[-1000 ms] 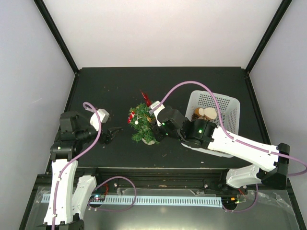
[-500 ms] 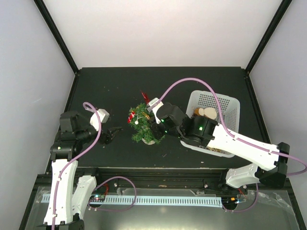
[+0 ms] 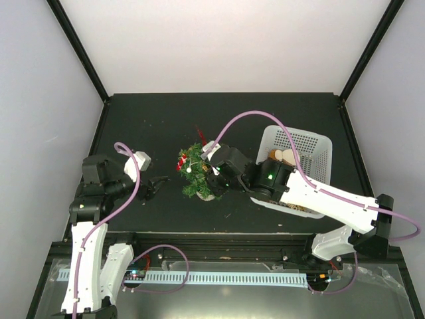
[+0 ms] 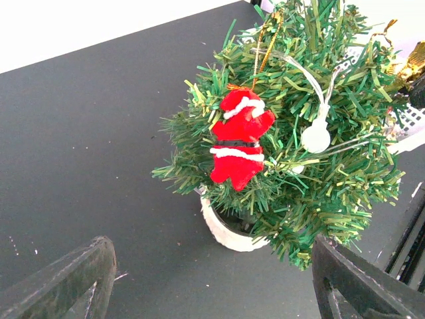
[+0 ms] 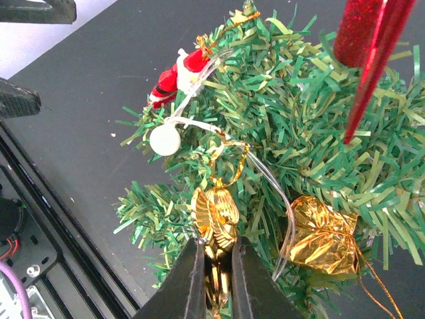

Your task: Decorate the small christmas tree

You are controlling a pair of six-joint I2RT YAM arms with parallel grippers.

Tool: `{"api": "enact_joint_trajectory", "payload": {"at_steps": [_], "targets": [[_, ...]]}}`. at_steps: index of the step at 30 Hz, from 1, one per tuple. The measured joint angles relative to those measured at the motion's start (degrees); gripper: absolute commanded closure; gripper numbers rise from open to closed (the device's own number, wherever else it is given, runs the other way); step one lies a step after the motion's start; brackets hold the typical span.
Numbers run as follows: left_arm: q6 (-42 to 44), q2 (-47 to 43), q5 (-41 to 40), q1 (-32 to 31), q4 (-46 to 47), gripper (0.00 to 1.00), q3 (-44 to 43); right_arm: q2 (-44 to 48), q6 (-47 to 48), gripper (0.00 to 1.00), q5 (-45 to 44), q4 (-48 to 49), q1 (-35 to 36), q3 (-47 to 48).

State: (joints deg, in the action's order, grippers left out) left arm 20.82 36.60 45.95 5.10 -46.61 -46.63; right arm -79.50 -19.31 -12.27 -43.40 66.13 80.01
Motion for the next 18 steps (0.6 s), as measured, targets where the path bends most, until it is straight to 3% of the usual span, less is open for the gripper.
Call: {"api": "enact_joint_trajectory", "payload": {"at_steps": [18], "targets": [[0.0, -0.26, 0.37, 0.11, 0.04, 0.19, 0.26, 0.2, 0.87, 0.99, -0.66, -2.62, 0.0, 0.96]]}}
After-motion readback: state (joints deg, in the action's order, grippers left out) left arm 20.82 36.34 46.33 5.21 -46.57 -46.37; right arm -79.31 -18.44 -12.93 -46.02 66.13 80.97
